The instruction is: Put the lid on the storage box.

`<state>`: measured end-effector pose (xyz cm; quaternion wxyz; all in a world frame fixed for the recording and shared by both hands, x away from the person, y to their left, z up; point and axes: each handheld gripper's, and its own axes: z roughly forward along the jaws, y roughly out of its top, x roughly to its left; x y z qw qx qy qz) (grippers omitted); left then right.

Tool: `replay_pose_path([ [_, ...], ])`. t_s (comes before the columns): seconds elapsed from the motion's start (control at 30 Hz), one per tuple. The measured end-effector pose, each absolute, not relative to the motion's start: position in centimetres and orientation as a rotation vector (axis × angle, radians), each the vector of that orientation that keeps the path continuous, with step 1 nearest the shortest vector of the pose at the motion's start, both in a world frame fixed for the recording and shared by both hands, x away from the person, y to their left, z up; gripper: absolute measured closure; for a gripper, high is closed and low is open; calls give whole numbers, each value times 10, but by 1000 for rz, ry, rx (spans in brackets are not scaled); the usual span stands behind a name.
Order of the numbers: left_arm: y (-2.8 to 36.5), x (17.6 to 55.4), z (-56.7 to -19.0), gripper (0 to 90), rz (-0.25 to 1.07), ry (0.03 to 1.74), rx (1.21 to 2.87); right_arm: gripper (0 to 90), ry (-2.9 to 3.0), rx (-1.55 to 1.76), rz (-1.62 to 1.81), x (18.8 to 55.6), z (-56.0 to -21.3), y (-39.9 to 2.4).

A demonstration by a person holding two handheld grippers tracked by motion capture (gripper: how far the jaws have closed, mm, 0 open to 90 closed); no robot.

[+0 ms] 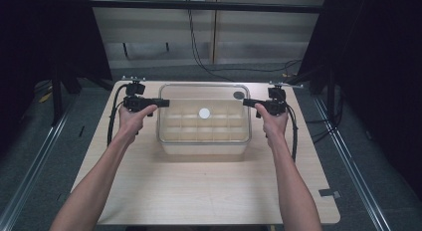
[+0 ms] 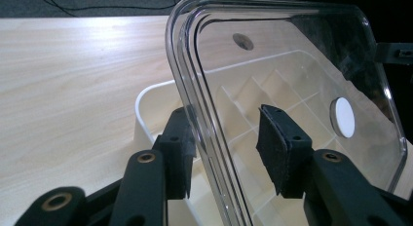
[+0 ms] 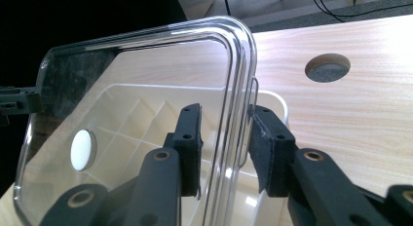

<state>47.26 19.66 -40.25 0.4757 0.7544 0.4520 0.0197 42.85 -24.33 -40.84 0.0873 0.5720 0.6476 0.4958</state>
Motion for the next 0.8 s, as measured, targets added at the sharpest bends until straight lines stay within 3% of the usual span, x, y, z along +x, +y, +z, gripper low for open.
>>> replay_pose_path([
  [0.37, 189, 479, -417, 507, 56, 1137, 1890, 625, 1922, 1750, 1417, 435, -422, -239],
  [0.8, 191, 484, -434, 497, 14, 1172, 1898, 587, 1942, 1797, 1316, 440, -431, -233],
])
